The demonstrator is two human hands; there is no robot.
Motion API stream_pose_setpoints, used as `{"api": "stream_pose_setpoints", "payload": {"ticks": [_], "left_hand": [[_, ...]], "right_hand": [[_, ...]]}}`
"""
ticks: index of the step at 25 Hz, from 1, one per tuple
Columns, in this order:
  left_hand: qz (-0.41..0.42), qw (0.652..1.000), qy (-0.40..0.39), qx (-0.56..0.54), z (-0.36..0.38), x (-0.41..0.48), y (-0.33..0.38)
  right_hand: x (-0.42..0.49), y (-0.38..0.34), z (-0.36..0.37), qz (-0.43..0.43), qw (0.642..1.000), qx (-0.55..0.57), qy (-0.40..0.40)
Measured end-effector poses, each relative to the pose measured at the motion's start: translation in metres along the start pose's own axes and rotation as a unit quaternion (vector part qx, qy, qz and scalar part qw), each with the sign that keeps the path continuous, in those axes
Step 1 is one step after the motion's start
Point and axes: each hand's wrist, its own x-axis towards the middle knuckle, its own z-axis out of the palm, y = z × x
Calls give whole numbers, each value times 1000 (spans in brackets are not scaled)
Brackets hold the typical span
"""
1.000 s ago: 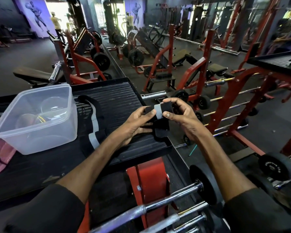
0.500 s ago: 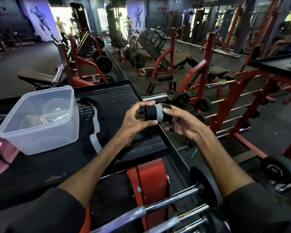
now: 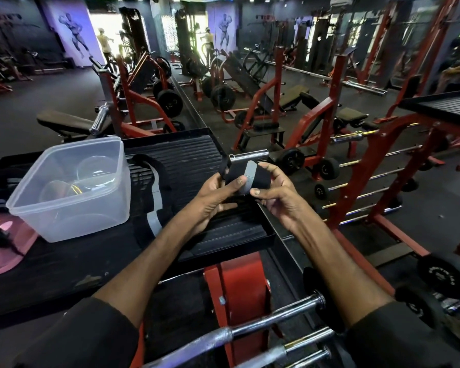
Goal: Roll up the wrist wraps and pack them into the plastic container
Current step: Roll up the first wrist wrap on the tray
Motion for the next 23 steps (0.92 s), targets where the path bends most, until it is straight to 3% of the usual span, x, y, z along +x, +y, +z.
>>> {"api": "stream_pose_setpoints", "payload": {"ticks": [3, 5, 8, 11, 15, 19, 23], "left_hand": [[65, 997, 36, -8, 0, -5, 3], [117, 989, 63, 59, -5, -6, 5], [146, 971, 76, 174, -19, -11, 11], [160, 939, 81, 293, -30, -15, 25], [170, 923, 81, 337, -40, -23, 36], [166, 931, 96, 312, -48, -29, 27], [185, 932, 125, 284, -59, -32, 28]], "right_hand": [[1, -4, 4, 0, 995, -102, -20], [4, -15, 5, -1, 979, -195, -56], [12, -34, 11, -9, 938, -327, -117], [21, -41, 19, -30, 887, -442, -128], [21, -36, 38, -52, 873, -458, -161], [18, -26, 54, -98, 834, -531, -118], [24, -11, 47, -76, 861, -500, -57]]}}
